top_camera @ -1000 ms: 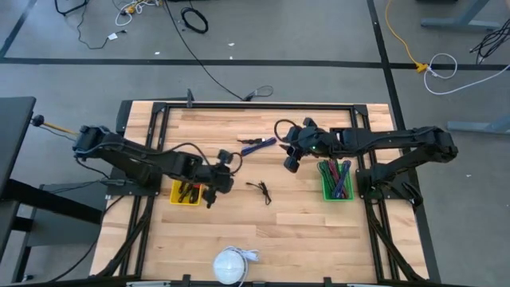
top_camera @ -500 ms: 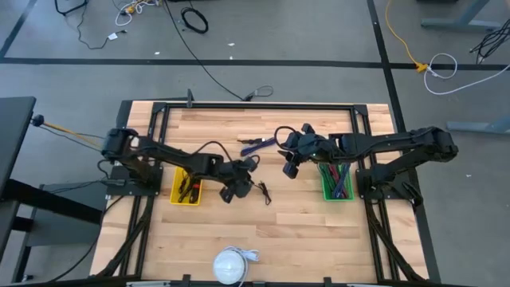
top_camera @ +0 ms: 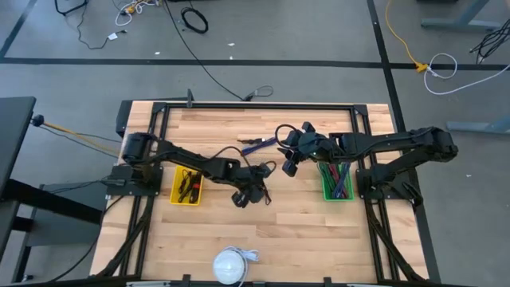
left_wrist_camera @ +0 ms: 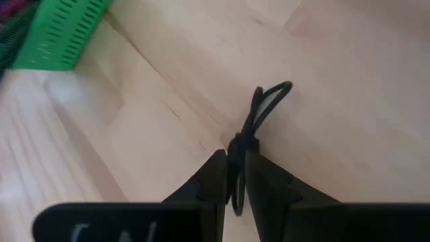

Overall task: Pick & Place USB Port
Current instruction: Put the black charger cable into the yellow basket

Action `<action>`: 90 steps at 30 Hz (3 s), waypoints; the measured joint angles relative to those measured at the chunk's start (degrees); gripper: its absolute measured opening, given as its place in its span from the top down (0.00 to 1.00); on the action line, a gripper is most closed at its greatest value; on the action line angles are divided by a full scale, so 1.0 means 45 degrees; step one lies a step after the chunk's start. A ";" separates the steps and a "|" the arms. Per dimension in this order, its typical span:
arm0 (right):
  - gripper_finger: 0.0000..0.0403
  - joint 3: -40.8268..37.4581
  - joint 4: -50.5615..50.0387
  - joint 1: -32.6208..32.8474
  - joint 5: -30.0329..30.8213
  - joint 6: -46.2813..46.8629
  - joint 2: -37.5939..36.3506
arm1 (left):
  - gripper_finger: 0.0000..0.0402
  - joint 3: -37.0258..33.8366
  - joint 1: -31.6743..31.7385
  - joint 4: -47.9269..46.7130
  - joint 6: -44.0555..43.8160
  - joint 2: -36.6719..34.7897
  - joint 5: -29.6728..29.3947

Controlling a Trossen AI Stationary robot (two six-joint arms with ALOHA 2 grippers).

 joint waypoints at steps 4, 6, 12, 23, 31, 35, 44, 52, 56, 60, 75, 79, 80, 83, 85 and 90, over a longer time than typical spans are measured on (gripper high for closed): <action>0.70 0.0000 -0.0026 0.0000 -0.0049 0.0000 0.0000 | 0.85 0.0672 -0.0161 -0.1001 0.0119 0.0647 -0.0601; 0.70 0.0000 -0.0034 0.0000 -0.0053 -0.0003 0.0000 | 0.85 0.0733 -0.0283 -0.1083 0.0400 0.0793 -0.1044; 0.70 0.0000 -0.0135 0.0000 -0.0058 -0.0010 0.0000 | 0.79 0.0780 -0.0379 -0.0712 0.0575 0.0816 -0.1295; 0.70 0.0000 -0.0144 0.0000 -0.0057 -0.0010 0.0000 | 0.63 0.0780 -0.0373 -0.0594 0.0564 0.0801 -0.0327; 0.70 0.0000 -0.0077 0.0000 -0.0057 -0.0008 0.0000 | 0.64 0.0785 -0.0437 0.0019 0.0636 0.1401 -0.0361; 0.70 0.0000 -0.0080 0.0010 -0.0058 0.0002 0.0000 | 0.66 0.0788 -0.0426 0.0423 0.0660 0.1683 -0.0907; 0.70 0.0000 -0.0062 0.0005 -0.0059 0.0000 0.0005 | 0.67 0.0775 0.0103 0.0011 0.0209 0.1687 -0.0483; 0.70 0.0000 -0.0047 0.0005 -0.0077 -0.0005 0.0005 | 0.86 0.0789 0.0226 0.0056 -0.0017 0.1852 0.0083; 0.70 0.0000 -0.0073 0.0005 -0.0067 -0.0005 0.0005 | 0.93 0.0775 0.0091 0.0284 -0.0009 0.1780 0.0053; 0.70 -0.0015 -0.0140 0.0005 -0.0058 -0.0010 0.0005 | 0.93 0.0775 -0.0124 0.0304 0.0216 0.1707 -0.0587; 0.70 -0.0019 -0.0757 0.0000 0.1063 -0.0040 0.0010 | 0.93 0.0780 0.0063 -0.4801 -0.7636 -0.2360 -0.1790; 0.70 -0.0024 -0.0798 0.0000 0.1064 -0.0053 0.0010 | 0.93 0.0780 0.0195 -0.7128 -1.0240 -0.3531 -0.1607; 0.70 -0.0024 -0.0781 0.0000 0.1063 -0.0053 0.0010 | 0.93 0.0741 0.0196 -0.7754 -1.0953 -0.3798 -0.1884; 0.70 -0.0024 -0.0806 0.0000 0.1059 -0.0019 0.0010 | 0.93 0.0269 0.0199 -0.8865 -1.3429 -0.4534 -0.3042; 0.70 -0.0031 -0.0838 0.0000 0.1062 -0.0015 0.0010 | 0.93 -0.0291 0.0223 -0.9671 -1.5103 -0.5066 -0.3503; 0.70 -0.0313 -0.0774 0.0000 0.1068 -0.0049 0.0010 | 0.93 -0.2348 0.0006 -1.0090 -1.8855 -0.6738 -0.4131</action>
